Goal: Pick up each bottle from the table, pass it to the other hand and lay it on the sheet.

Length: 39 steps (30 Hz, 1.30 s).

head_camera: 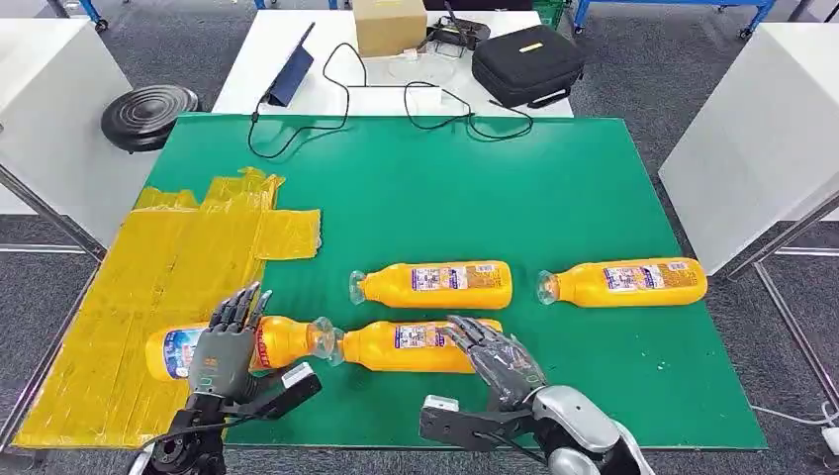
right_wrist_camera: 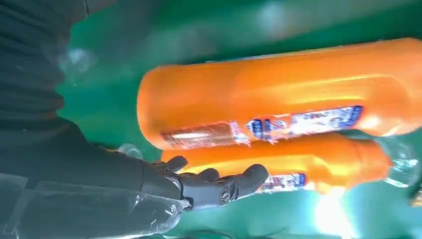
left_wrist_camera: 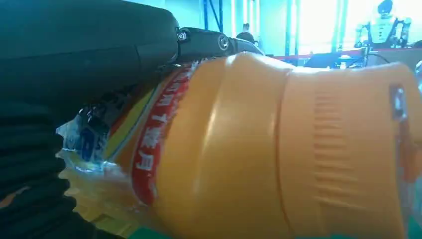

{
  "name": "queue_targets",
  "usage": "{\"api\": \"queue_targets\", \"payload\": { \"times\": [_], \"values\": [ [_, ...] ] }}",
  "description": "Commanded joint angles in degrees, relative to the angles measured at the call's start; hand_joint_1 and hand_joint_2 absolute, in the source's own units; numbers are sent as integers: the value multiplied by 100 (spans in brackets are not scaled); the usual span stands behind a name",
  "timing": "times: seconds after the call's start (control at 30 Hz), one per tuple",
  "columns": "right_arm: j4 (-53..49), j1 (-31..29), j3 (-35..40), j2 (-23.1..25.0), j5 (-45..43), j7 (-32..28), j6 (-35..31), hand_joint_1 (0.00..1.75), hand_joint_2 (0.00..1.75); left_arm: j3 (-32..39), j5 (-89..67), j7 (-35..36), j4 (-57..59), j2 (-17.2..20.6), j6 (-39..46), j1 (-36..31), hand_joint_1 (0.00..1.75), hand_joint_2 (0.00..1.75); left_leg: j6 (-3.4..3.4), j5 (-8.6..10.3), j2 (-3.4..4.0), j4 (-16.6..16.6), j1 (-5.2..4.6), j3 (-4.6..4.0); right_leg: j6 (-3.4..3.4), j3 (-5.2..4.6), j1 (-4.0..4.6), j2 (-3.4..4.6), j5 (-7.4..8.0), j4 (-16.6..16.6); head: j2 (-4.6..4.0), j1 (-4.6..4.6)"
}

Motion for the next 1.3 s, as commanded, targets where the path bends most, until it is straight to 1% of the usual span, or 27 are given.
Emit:
{"api": "queue_targets", "payload": {
  "times": [0.03, 0.1, 0.13, 0.17, 0.2, 0.23, 0.27, 0.33, 0.37, 0.4, 0.43, 0.5, 0.57, 0.6, 0.7, 0.77, 0.8, 0.83, 0.87, 0.9, 0.93, 1.0, 1.13, 1.17, 1.2, 1.23, 1.3],
  "values": [
    [399, -23, 35, -194, -112, -7, -277, 0, 175, 24, 267, -75, 238, -146, -23, -99, 0, 0, 6, -5, 7, -9, 2, 28, -18, 29, 7, -6, -3, -12, 0, 0],
    [373, -10, 44, -196, -126, 18, -294, 0, 175, 20, 375, -47, 216, -154, -63, -92, 0, 0, 4, -2, 1, -6, 1, 15, -12, 15, 4, -7, -2, -7, 0, 0],
    [366, -10, 37, -174, -136, 34, -297, 0, 175, -6, 391, -43, 191, -130, -63, -87, 0, 0, 5, -6, 2, -8, 2, 26, -18, 26, 7, -10, -5, -11, 0, -2],
    [350, -6, 24, -156, -141, 46, -296, 0, 175, -9, 434, -30, 153, -122, -55, -65, 0, 0, 4, -2, 2, -6, 0, 14, -12, 14, 4, -8, -2, -7, 0, 0],
    [348, -11, 15, -139, -145, 61, -292, 0, 175, -11, 492, -46, 106, -106, -58, -40, 0, 0, 6, -7, 6, -8, 2, 29, -20, 29, 8, -8, -6, -11, 0, 0],
    [354, -22, 9, -127, -150, 71, -286, 0, 175, -18, 505, -51, 76, -89, -56, -18, 0, 0, 5, -4, 7, -5, 0, 17, -13, 15, 5, -3, -2, -7, 0, 0],
    [372, -42, -1, -117, -157, 86, -277, 0, 175, -16, 610, -84, -26, -79, -64, 38, 0, 0, 6, -7, 11, -7, 1, 26, -18, 23, 6, -2, -4, -9, 0, -2],
    [420, -74, -25, -92, -210, 107, -249, 0, 175, -20, 765, -148, -129, -85, -57, 74, 0, 0, 5, -6, 10, -3, 1, 18, -14, 16, 6, 0, -3, -6, 0, 0],
    [488, -113, -28, -79, -227, 112, -239, 0, 175, -43, 902, -236, -215, -86, -69, 87, 0, 0, 10, -14, 18, -8, 3, 44, -28, 42, 12, -2, -8, -14, 0, 0],
    [541, -136, -41, -58, -254, 115, -236, 0, 175, -50, 963, -257, -265, -104, -82, 95, 0, 0, 5, -5, 11, -4, 2, 17, -14, 15, 7, 0, -1, -8, 0, -2],
    [597, -168, -46, -35, -284, 114, -233, 0, 175, -64, 1075, -309, -322, -124, -132, 98, 0, 0, 7, -8, 13, -5, 2, 26, -19, 24, 8, -1, -4, -10, 0, 0],
    [720, -228, -60, 17, -334, 116, -232, 0, 175, -100, 1344, -397, -426, -159, -209, 94, 0, 0, 4, -4, 8, -3, 2, 13, -13, 13, 6, -2, -1, -6, 0, 0],
    [766, -254, -66, 34, -345, 113, -232, 0, 175, -117, 1396, -389, -456, -161, -237, 82, 0, 0, 6, -6, 12, -4, 2, 20, -16, 19, 7, -1, -2, -7, 0, 0],
    [800, -263, -86, 67, -351, 113, -230, 0, 175, -108, 1711, -465, -497, -182, -284, 85, 0, 0, 4, -2, 9, -4, 1, 11, -11, 10, 4, 0, 0, -6, 0, -2],
    [885, -354, -130, 186, -324, 132, -223, 0, 175, -117, 2505, -662, -738, -221, -245, 141, 0, 0, 5, -5, 13, -4, 2, 20, -17, 20, 7, 0, -2, -8, 0, 0],
    [940, -464, -132, 224, -287, 142, -229, 0, 175, -149, 2859, -659, -1005, -221, -203, 204, 0, 0, 4, -5, 16, -1, 3, 12, -15, 10, 7, 5, 0, -4, 0, 0],
    [960, -518, -145, 240, -259, 165, -250, 0, 175, -146, 3000, -602, -1164, -256, -180, 245, 0, 0, 6, -10, 23, -1, 4, 24, -21, 21, 10, 8, -3, -6, 0, -2],
    [973, -550, -158, 253, -252, 173, -255, 0, 175, -174, 3086, -582, -1305, -260, -171, 271, 0, 0, 3, -5, 15, 0, 3, 8, -12, 6, 7, 7, 1, -3, 0, -2],
    [973, -571, -167, 258, -253, 171, -255, 0, 175, -192, 3101, -546, -1390, -260, -185, 270, 0, 0, 8, -14, 28, -3, 5, 38, -29, 34, 13, 8, -6, -9, 0, -2],
    [980, -588, -162, 261, -254, 170, -254, 0, 175, -212, 3211, -567, -1547, -255, -125, 324, 0, 0, 5, -7, 16, 3, 5, 11, -15, 10, 9, 5, -1, -2, 0, 0],
    [982, -604, -154, 265, -260, 157, -254, 0, 175, -232, 3236, -563, -1634, -249, -99, 349, 0, 0, 7, -10, 17, -1, 3, 25, -20, 24, 10, 2, -4, -7, 0, -2],
    [1008, -629, -101, 240, -260, 160, -250, 0, 175, -256, 3444, -574, -1746, -229, -54, 372, 0, 0, 6, -6, 14, 0, 2, 15, -13, 14, 7, 2, -2, -5, 0, 0],
    [1038, -626, -93, 240, -261, 167, -254, 0, 175, -264, 3455, -572, -1783, -216, -48, 376, 0, 0, 4, -3, 9, -2, 1, 10, -10, 9, 4, 1, -1, -3, 0, -2],
    [1038, -626, -93, 240, -261, 167, -254, 0, 175, -264, 3455, -572, -1783, -216, -48, 376, 0, 0, 5, -6, 13, -4, 2, 22, -18, 22, 8, 0, -3, -7, 0, 0],
    [1038, -626, -93, 240, -261, 167, -254, 0, 175, -264, 3455, -572, -1783, -216, -48, 376, 0, 0, 4, -4, 10, -3, 1, 13, -13, 13, 5, -1, -1, -5, 0, -2],
    [1038, -626, -93, 240, -261, 167, -254, 0, 175, -264, 3455, -572, -1783, -216, -48, 376, 0, 0, 6, -8, 15, -5, 2, 28, -21, 27, 8, 0, -4, -8, 0, 0],
    [1049, -642, -65, 224, -261, 167, -256, 0, 175, -268, 3547, -604, -1761, -210, -15, 368, 0, 0, 3, -3, 10, -3, 2, 11, -11, 10, 5, 1, 0, -4, 0, -2]
  ]
}}
